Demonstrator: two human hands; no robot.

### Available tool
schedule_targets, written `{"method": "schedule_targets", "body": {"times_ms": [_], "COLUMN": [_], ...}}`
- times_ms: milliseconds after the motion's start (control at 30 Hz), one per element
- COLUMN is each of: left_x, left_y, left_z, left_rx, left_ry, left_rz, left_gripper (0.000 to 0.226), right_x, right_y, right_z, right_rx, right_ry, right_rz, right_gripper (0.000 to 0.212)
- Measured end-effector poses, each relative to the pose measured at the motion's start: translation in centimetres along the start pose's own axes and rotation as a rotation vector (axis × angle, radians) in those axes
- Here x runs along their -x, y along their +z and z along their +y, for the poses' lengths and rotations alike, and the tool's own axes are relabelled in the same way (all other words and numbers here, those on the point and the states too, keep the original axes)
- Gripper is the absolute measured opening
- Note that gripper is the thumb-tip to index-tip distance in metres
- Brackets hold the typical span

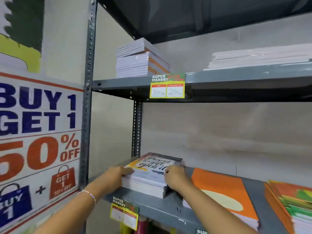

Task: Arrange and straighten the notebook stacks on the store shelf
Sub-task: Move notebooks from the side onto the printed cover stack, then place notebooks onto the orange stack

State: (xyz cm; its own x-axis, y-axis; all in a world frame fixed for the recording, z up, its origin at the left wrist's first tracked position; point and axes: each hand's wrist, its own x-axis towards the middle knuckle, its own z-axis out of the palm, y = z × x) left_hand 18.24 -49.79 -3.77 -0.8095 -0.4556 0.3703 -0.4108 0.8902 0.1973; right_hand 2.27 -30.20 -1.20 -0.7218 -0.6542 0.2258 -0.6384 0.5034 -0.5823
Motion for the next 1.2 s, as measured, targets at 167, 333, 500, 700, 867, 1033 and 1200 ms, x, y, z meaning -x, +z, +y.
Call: {"method": "schedule_targets", "body": {"times_ms": [167, 333, 500, 700, 867, 1033, 1200], "left_x": [-0.7, 0.2, 2.6, 9.1, 13.2, 13.7, 13.8], "left_y": [-0.9, -1.0, 0.9, 5.4, 10.2, 13.2, 14.3], "left_z": [1.9, 9.2, 25.4, 44.8, 51.3, 51.4, 51.5], "left_rx": [-0.021, 0.097, 0.532, 0.567, 0.186, 0.112, 0.149], "left_ry": [-0.081, -0.065, 0.245, 0.699, 0.813, 0.782, 0.749], "left_rz": [-0.007, 0.231, 0.285, 0.146, 0.162, 0.281, 0.297], "left_gripper": [0.058, 0.043, 0.036, 0.039, 0.036, 0.057, 0.054], "right_x": [1.7, 8.1, 17.0, 24.8, 28.6, 31.0, 33.0], "right_y": [-1.8, -9.2, -19.2, -30.8, -33.5, -32.9, -32.4], "right_z": [-0.9, 3.4, 14.1, 29.1, 36.8, 39.0, 38.1], "right_rx": [0.118, -0.144, -0.083, 0.352, 0.545, 0.592, 0.887], "right_ry": [-0.114, -0.248, -0.176, 0.213, 0.477, 0.356, 0.102], "right_rz": [-0.028, 0.220, 0.527, 0.703, 0.323, 0.231, 0.268], "right_gripper": [0.031, 0.025, 0.020, 0.024, 0.057, 0.101, 0.060]}}
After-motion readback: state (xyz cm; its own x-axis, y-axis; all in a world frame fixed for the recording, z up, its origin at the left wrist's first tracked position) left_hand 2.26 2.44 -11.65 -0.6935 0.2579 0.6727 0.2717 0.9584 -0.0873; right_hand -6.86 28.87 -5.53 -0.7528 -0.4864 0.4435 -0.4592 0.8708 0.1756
